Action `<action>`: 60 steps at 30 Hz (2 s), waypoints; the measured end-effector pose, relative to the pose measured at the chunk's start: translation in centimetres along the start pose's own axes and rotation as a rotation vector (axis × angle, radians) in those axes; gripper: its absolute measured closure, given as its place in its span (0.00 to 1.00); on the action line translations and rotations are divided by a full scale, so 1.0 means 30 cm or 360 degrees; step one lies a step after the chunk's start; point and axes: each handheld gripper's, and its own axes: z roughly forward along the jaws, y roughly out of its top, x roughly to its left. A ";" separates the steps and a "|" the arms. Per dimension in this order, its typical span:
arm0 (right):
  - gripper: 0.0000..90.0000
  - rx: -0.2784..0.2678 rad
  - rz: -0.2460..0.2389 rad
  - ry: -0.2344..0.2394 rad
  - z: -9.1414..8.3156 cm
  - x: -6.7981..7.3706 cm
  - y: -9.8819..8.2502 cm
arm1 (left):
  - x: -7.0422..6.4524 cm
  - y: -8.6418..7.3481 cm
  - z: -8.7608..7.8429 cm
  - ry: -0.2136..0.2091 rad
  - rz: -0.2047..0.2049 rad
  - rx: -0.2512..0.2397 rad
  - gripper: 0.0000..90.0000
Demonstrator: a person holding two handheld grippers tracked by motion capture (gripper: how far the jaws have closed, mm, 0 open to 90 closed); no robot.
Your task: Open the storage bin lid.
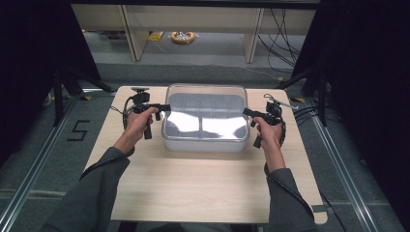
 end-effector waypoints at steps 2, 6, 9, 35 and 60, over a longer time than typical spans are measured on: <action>0.75 -0.0011 -0.0055 0.0011 -0.008 -0.003 0.004 | -0.007 0.006 -0.011 0.0002 0.0010 -0.0010 0.69; 0.76 -0.0020 -0.0032 0.0013 -0.031 0.018 0.013 | -0.017 0.008 -0.021 -0.0005 0.0003 -0.0017 0.70; 0.76 -0.0036 -0.0029 0.0014 -0.042 0.023 0.016 | -0.030 0.006 -0.030 -0.0003 0.0015 -0.0017 0.70; 0.78 -0.0064 -0.0092 0.0132 -0.172 0.092 -0.023 | -0.081 -0.024 -0.205 -0.0043 0.0077 -0.0070 0.71; 0.80 -0.0067 -0.0212 0.0222 -0.279 0.143 -0.210 | -0.009 -0.216 -0.346 -0.0093 0.0049 -0.0063 0.72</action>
